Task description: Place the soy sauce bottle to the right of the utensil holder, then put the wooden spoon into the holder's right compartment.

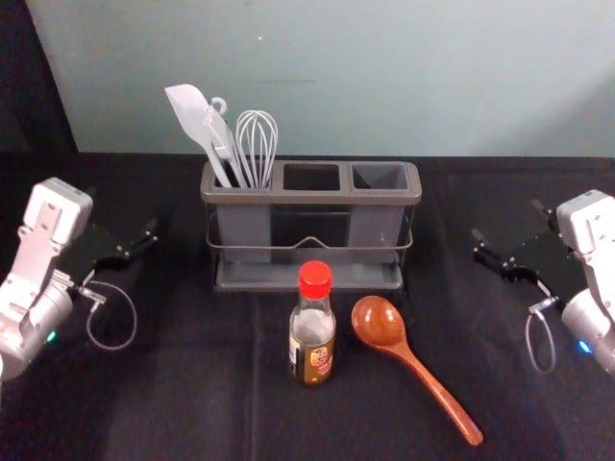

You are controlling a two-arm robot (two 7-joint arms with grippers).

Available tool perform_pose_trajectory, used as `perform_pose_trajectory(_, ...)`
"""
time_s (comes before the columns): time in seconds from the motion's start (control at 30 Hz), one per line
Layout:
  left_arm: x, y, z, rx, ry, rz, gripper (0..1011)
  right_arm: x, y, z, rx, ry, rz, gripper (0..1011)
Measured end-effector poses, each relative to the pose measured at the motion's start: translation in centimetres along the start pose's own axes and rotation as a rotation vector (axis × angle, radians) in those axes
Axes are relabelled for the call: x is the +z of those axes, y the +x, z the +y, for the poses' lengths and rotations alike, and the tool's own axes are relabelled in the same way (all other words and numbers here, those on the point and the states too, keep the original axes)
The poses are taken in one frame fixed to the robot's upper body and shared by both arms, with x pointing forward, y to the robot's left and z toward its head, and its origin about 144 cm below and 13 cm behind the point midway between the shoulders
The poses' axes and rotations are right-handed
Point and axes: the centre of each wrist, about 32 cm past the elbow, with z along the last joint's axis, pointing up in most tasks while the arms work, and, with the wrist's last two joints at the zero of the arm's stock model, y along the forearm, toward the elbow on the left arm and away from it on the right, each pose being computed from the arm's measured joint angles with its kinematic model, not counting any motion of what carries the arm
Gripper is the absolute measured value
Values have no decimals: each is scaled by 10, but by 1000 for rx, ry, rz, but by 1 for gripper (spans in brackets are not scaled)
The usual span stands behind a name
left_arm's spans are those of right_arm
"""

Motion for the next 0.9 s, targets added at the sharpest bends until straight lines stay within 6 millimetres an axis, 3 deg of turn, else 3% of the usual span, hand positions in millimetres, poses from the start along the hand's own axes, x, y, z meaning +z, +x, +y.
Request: perform_pose_trajectory(0.9, 0, 0, 0, 0, 0, 0, 1000, 0, 0, 0, 0, 0, 0, 1002)
